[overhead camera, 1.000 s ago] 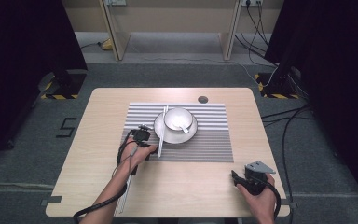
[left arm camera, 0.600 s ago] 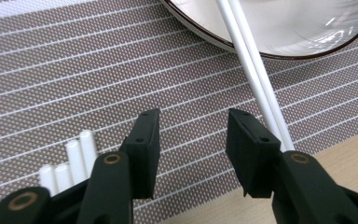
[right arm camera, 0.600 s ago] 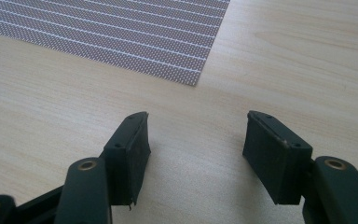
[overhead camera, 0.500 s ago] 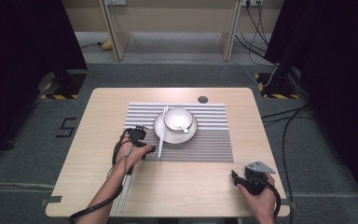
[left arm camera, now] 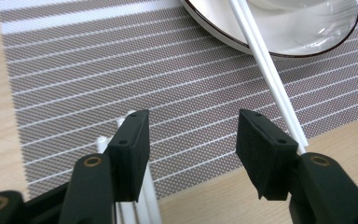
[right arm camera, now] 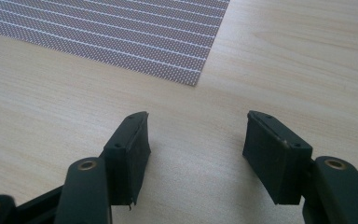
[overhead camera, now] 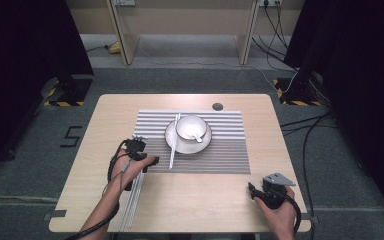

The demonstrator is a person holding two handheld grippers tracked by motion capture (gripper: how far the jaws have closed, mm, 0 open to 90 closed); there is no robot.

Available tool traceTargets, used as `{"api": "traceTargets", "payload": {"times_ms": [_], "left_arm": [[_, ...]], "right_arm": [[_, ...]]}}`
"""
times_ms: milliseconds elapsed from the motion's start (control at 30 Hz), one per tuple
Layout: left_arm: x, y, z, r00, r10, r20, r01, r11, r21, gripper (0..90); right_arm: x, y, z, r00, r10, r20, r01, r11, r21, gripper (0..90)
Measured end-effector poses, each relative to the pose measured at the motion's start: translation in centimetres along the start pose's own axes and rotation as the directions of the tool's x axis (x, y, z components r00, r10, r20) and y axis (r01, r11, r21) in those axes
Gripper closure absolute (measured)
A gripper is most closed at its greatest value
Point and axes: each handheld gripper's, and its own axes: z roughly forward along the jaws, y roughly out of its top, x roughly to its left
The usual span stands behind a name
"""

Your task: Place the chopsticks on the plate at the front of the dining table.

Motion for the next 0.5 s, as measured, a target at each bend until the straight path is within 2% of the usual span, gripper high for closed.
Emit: {"api": "traceTargets", "payload": {"times_ms": [233,300,500], "left_arm": [[0.8,-0.7,-1.1,0.9999,0.015,-0.005,-0.015,0.9987,-0.048,42.9],[1.0,-0.9,-1.4,0.9999,0.016,-0.005,-0.016,0.9971,-0.075,42.9],[1.6,-1.7,-1.8,0.9998,0.018,-0.012,-0.019,0.9946,-0.102,42.8]], "right_arm": [[0.0,0.0,0.0,1.0,0.0,0.001,0.0,1.0,0.001,40.6],[0.0,0.0,0.0,1.0,0.0,0.001,0.0,1.0,0.001,40.6],[0.0,0.0,0.0,1.0,-0.001,0.0,0.001,1.0,0.001,40.5]]}}
